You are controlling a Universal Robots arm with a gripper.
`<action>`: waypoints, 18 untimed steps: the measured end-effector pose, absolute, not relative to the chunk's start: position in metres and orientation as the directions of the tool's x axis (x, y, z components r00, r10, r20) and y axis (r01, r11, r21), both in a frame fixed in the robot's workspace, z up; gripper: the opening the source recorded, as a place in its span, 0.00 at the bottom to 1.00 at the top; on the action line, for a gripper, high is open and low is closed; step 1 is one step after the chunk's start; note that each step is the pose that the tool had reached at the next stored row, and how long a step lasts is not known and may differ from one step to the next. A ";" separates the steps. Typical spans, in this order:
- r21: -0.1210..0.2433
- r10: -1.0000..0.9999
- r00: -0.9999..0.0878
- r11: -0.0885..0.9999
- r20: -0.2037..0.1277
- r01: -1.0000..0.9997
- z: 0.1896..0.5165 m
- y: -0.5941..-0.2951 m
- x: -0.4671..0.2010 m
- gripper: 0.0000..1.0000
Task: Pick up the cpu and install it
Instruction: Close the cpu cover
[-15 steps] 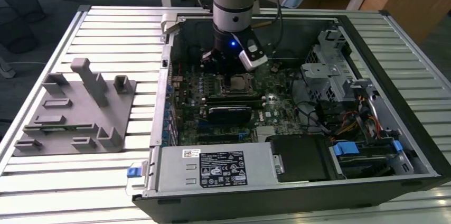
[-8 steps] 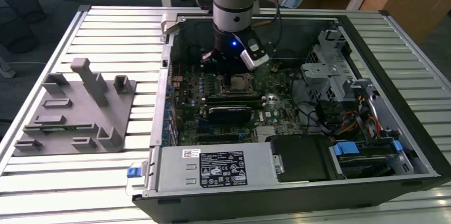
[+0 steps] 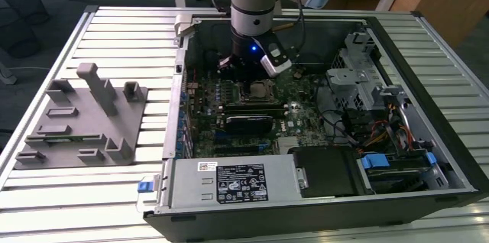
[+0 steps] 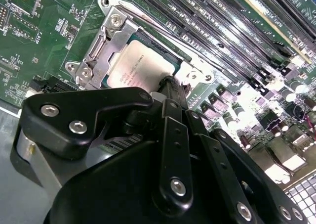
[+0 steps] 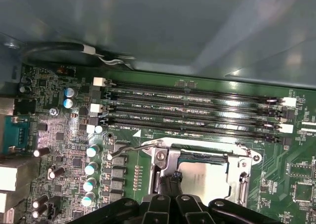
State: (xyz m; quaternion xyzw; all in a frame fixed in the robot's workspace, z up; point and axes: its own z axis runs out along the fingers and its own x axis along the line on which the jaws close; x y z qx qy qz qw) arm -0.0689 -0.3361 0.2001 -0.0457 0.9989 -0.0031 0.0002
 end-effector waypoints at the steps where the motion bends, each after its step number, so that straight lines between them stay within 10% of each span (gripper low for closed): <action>1: -0.006 -0.091 -0.996 0.996 0.000 -0.091 0.200 -0.336 -0.069 0.11; 18: -0.006 -0.091 -0.996 0.996 0.000 -0.091 0.213 -0.336 -0.069 0.11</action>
